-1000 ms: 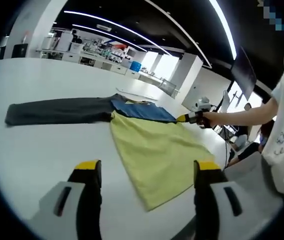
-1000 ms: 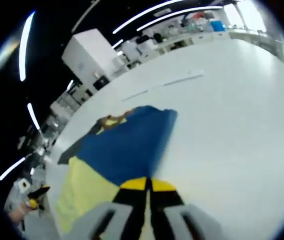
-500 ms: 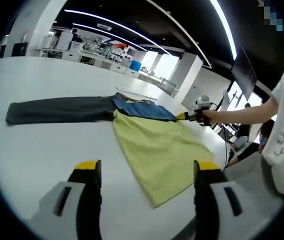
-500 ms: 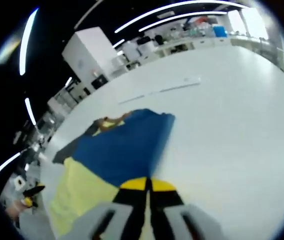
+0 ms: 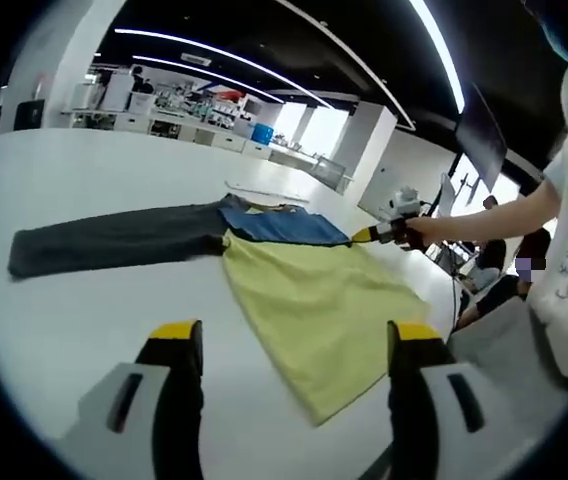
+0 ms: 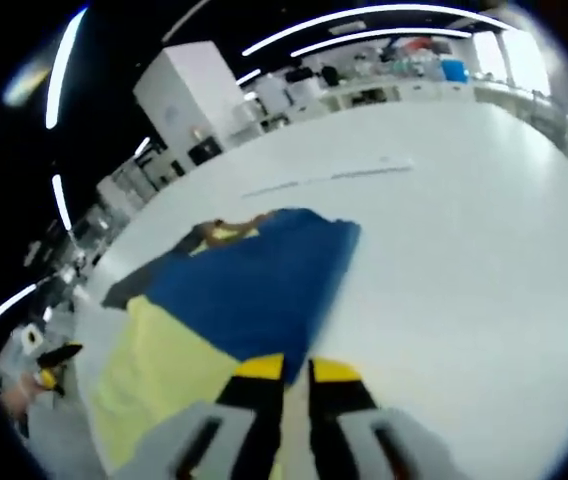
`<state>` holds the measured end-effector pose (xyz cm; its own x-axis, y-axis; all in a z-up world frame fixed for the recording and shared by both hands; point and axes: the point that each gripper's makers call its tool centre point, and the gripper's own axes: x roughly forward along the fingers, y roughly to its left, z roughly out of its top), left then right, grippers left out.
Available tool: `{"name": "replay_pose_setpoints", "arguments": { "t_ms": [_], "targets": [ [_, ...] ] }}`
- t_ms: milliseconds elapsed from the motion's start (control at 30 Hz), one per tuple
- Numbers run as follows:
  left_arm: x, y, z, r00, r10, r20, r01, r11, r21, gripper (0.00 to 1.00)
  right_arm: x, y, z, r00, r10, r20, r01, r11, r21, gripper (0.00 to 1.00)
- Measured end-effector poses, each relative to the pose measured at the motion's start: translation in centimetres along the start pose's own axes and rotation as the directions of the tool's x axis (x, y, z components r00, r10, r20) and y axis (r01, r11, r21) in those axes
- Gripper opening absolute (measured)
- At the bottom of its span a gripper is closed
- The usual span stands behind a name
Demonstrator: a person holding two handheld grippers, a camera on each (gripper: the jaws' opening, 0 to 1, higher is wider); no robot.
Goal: Fold the garment on the visible template until the final outline fits inside the template.
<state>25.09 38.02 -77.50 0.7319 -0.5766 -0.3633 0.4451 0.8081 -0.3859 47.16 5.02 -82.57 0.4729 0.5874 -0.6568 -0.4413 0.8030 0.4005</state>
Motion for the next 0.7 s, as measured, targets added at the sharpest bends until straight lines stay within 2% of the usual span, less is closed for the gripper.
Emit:
{"name": "replay_pose_setpoints", "arguments": {
  "t_ms": [100, 267, 333, 467, 500, 567, 633, 700],
  "targets": [
    [0.3, -0.4, 0.4, 1.000, -0.013, -0.004, 0.013, 1.000, 0.018, 0.72, -0.7, 0.8, -0.2, 1.000, 0.026, 0.004, -0.025, 0.999, -0.022, 0.09],
    [1.1, 0.1, 0.7, 1.000, -0.026, 0.014, 0.026, 1.000, -0.009, 0.72, -1.1, 1.2, -0.5, 0.999, 0.043, 0.008, -0.042, 0.997, -0.059, 0.23],
    [1.3, 0.1, 0.9, 0.999, -0.035, 0.010, 0.035, 0.999, -0.004, 0.72, -1.3, 1.5, -0.8, 0.999, 0.046, 0.006, -0.045, 0.995, -0.093, 0.27],
    [1.6, 0.3, 1.4, 0.999, -0.051, 0.003, 0.051, 0.999, 0.017, 0.73, -1.4, 1.9, -0.9, 0.998, 0.058, 0.012, -0.056, 0.992, -0.109, 0.36],
    [1.5, 0.5, 1.7, 0.999, -0.052, 0.005, 0.052, 0.998, 0.019, 0.73, -1.5, 2.0, -1.0, 0.998, 0.065, 0.018, -0.063, 0.992, -0.113, 0.40],
    [1.5, 0.6, 2.0, 0.999, -0.052, 0.007, 0.052, 0.998, 0.028, 0.73, -1.6, 2.6, -0.7, 0.994, 0.099, 0.049, -0.092, 0.988, -0.121, 0.53],
    [1.5, 0.6, 2.0, 0.999, -0.055, 0.002, 0.055, 0.998, 0.034, 0.73, -1.9, 2.8, -0.7, 0.993, 0.100, 0.064, -0.091, 0.987, -0.130, 0.68],
    [1.4, 0.8, 2.0, 0.999, -0.051, 0.001, 0.051, 0.998, 0.041, 0.73, -2.0, 2.8, -0.5, 0.992, 0.103, 0.078, -0.091, 0.986, -0.141, 0.76]
  ]
}}
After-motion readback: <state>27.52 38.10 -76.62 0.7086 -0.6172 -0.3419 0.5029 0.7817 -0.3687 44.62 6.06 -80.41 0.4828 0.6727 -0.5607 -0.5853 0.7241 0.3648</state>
